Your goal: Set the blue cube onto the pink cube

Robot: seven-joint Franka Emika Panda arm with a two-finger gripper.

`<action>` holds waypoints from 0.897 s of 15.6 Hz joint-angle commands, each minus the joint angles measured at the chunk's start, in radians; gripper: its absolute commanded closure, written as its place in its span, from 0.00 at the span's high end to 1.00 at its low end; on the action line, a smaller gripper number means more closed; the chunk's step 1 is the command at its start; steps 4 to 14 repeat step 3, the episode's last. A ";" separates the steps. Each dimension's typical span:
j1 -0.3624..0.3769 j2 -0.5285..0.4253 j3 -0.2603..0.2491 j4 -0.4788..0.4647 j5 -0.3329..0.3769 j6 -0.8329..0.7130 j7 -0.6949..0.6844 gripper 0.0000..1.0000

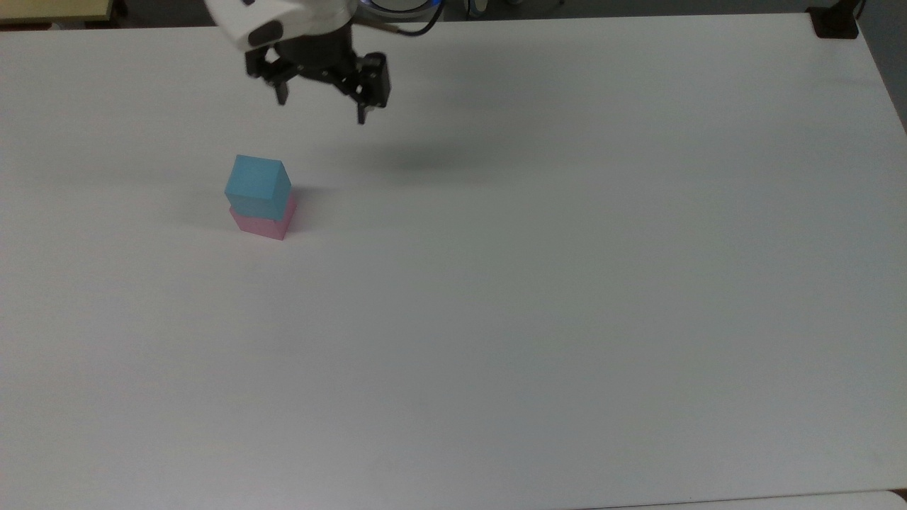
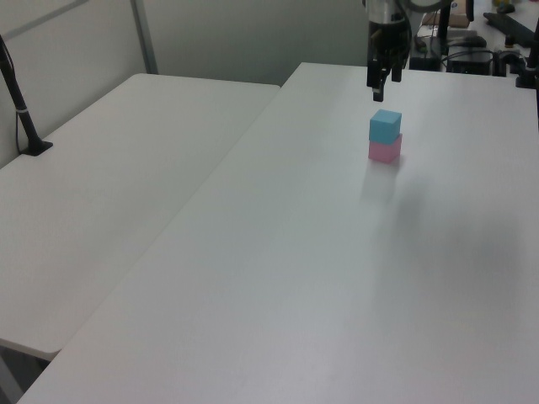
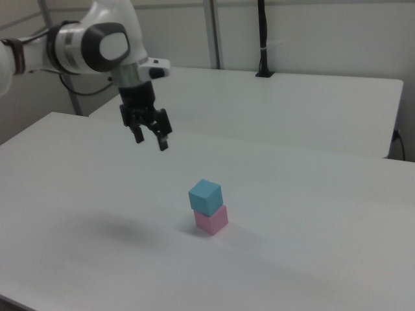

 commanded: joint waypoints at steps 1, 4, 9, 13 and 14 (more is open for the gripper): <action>0.064 -0.064 -0.068 -0.019 0.095 -0.071 0.039 1.00; 0.062 -0.064 -0.069 -0.019 0.097 -0.081 0.035 1.00; 0.062 -0.064 -0.069 -0.019 0.097 -0.081 0.035 1.00; 0.062 -0.064 -0.069 -0.019 0.097 -0.081 0.035 1.00; 0.062 -0.064 -0.069 -0.019 0.097 -0.081 0.035 1.00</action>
